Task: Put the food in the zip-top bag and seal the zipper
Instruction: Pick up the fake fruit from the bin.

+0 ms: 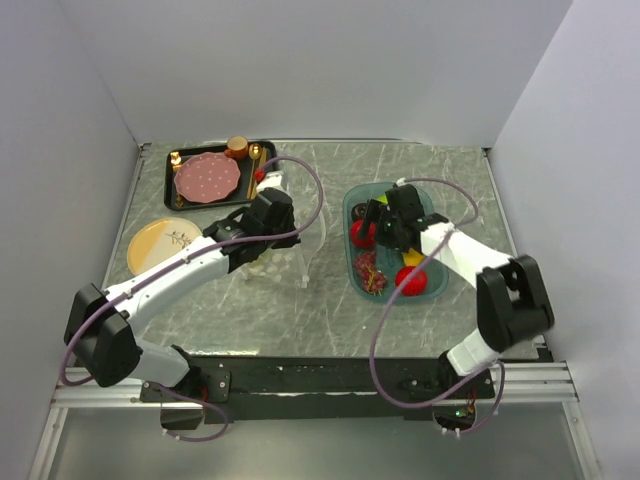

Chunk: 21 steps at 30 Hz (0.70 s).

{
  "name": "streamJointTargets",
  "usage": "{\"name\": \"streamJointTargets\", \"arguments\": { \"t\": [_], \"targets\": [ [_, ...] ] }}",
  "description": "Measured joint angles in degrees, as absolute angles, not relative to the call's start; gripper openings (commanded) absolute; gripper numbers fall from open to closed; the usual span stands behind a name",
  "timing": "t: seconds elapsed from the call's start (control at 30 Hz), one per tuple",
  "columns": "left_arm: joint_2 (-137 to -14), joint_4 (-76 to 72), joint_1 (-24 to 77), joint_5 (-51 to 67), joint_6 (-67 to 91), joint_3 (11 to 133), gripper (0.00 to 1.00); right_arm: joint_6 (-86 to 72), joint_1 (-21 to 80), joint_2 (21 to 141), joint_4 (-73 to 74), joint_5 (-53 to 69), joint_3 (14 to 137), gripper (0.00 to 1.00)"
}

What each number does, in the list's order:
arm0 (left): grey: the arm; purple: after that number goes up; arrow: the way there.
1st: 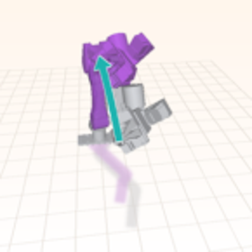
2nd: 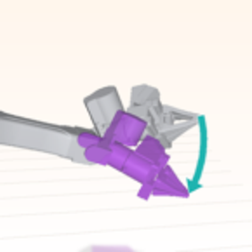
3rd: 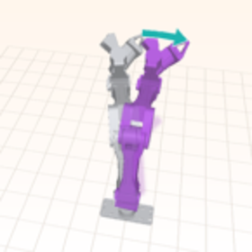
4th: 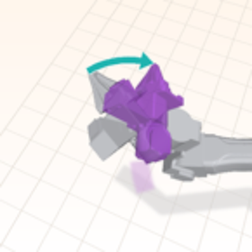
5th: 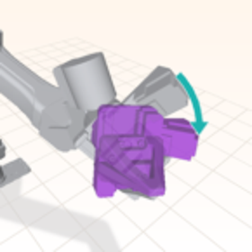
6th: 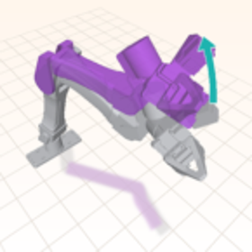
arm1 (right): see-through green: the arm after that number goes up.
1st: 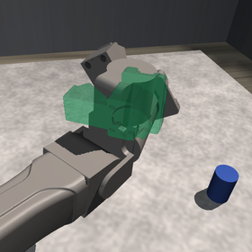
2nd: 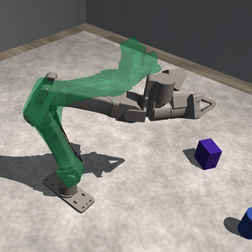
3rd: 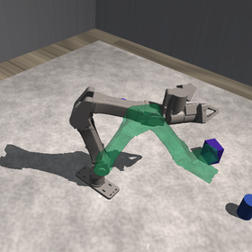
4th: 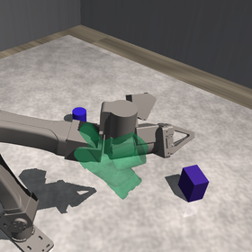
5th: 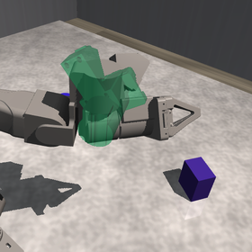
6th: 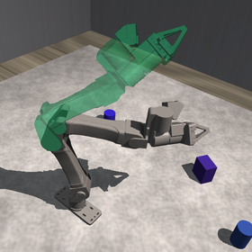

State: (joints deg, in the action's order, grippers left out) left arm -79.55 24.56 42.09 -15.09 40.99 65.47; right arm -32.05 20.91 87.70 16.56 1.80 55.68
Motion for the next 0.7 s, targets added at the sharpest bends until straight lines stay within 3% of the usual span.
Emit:
{"name": "streamJointTargets", "arguments": {
  "t": [0.13,0.3,0.47,0.5,0.53,0.7],
  "targets": [
    [-79.7,24.6,42.1,-14.9,41.0,65.5,0.01,-31.3,20.6,93.8,16.0,1.9,59.2,0.99],
    [-79.7,24.6,42.1,-14.9,41.1,65.5,0.01,-31.3,20.4,97.7,14.4,2.8,60.8,0.85],
    [-79.7,24.6,42.1,-14.8,41.2,65.5,0.01,-31.7,20.4,98.4,13.3,3.0,60.9,0.83],
    [-79.7,24.5,42.1,-14.8,41.2,65.5,0.01,-31.7,20.4,98.4,13.0,3.0,60.9,0.79],
    [-79.7,24.5,42.1,-14.8,41.2,65.5,0.01,-31.7,20.4,98.4,12.6,2.9,60.9,0.68],
    [-79.7,24.3,42.1,-14.3,41.2,65.5,0.01,-31.9,20.3,98.4,11.7,2.9,60.8,0.57]
  ]
}}
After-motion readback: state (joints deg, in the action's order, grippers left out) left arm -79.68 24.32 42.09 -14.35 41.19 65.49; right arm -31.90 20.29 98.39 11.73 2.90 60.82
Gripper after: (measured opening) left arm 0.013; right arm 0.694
